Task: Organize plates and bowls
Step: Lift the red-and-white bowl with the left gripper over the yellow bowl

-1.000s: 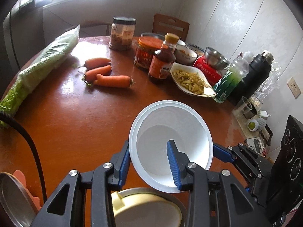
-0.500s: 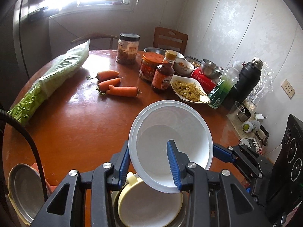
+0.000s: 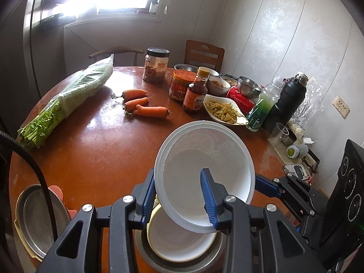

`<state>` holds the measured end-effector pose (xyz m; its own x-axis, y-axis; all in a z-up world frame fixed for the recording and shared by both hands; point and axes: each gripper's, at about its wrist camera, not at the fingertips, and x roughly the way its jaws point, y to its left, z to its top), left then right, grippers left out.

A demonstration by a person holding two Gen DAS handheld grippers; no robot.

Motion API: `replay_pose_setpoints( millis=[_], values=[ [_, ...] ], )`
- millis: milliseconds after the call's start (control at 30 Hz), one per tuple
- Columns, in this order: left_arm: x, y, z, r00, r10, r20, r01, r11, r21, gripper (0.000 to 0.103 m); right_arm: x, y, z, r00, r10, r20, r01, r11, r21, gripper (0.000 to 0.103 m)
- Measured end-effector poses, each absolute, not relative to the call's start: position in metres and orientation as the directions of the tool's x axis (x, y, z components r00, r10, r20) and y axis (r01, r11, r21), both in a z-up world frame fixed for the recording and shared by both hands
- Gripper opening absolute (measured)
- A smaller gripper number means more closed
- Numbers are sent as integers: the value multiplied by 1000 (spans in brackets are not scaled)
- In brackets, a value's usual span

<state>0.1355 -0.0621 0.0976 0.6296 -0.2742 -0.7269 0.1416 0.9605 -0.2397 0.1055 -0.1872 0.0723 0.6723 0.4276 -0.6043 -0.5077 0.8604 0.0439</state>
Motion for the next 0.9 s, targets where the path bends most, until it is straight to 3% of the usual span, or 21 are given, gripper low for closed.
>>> replay_pose_setpoints(
  millis=[900],
  values=[
    [95,-55,68,614,-274,-741,139,961,-240,38,66,-180,43,652,422,-630,-511,858,47,59]
  ],
)
